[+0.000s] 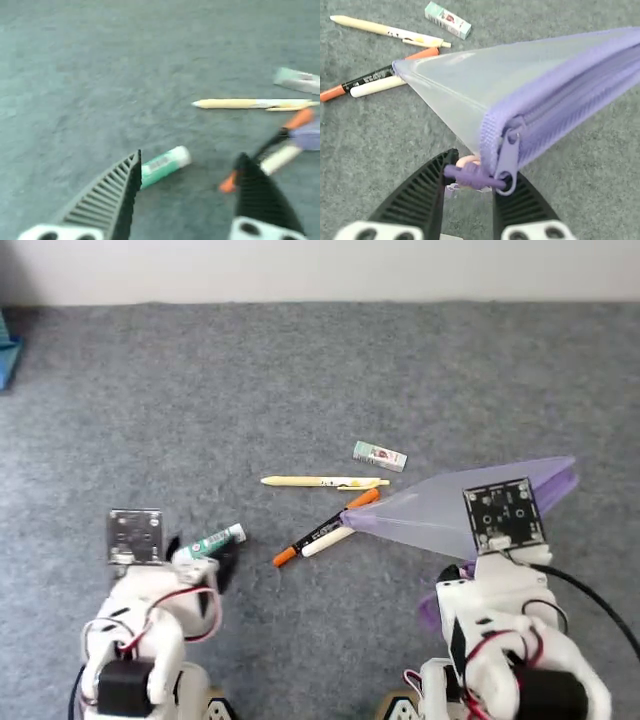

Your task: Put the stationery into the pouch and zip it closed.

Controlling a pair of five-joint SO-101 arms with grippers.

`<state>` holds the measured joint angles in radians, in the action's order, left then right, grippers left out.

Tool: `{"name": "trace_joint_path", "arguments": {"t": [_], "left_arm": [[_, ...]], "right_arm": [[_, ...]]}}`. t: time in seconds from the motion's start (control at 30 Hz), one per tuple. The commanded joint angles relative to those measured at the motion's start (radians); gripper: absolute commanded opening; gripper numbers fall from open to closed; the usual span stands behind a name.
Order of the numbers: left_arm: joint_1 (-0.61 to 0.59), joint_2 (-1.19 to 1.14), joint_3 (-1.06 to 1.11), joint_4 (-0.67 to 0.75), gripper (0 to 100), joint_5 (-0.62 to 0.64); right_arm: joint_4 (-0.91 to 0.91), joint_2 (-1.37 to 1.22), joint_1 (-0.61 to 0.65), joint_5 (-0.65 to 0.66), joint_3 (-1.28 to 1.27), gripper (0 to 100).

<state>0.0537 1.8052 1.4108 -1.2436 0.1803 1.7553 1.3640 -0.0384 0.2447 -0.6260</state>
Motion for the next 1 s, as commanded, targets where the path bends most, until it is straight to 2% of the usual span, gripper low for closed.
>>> {"name": "trace_joint_path", "arguments": {"t": [0.0, 0.23, 0.43, 0.53, 0.73, 0.97], "left_arm": [[0.166, 0.006, -0.030, 0.106, 39, 0.068], [0.399, 0.005, 0.088, 0.358, 39, 0.068], [0.543, 0.005, 0.145, 0.437, 39, 0.063], [0.606, 0.005, 0.153, 0.486, 39, 0.018], [0.637, 0.005, 0.272, 0.709, 30, -0.117], [0.632, -0.021, 0.205, 0.715, 29, -0.081]], "right_arm": [[0.038, 0.035, 0.008, 0.011, 0.005, 0.8], [0.036, 0.088, 0.008, 0.011, 0.011, 0.8], [0.036, 0.088, 0.010, 0.020, 0.075, 0.8], [0.036, 0.088, 0.010, 0.089, 0.092, 0.8], [0.036, 0.087, 0.012, 0.173, 0.129, 0.8], [0.036, 0.085, 0.199, 0.267, 0.155, 0.8]]}}
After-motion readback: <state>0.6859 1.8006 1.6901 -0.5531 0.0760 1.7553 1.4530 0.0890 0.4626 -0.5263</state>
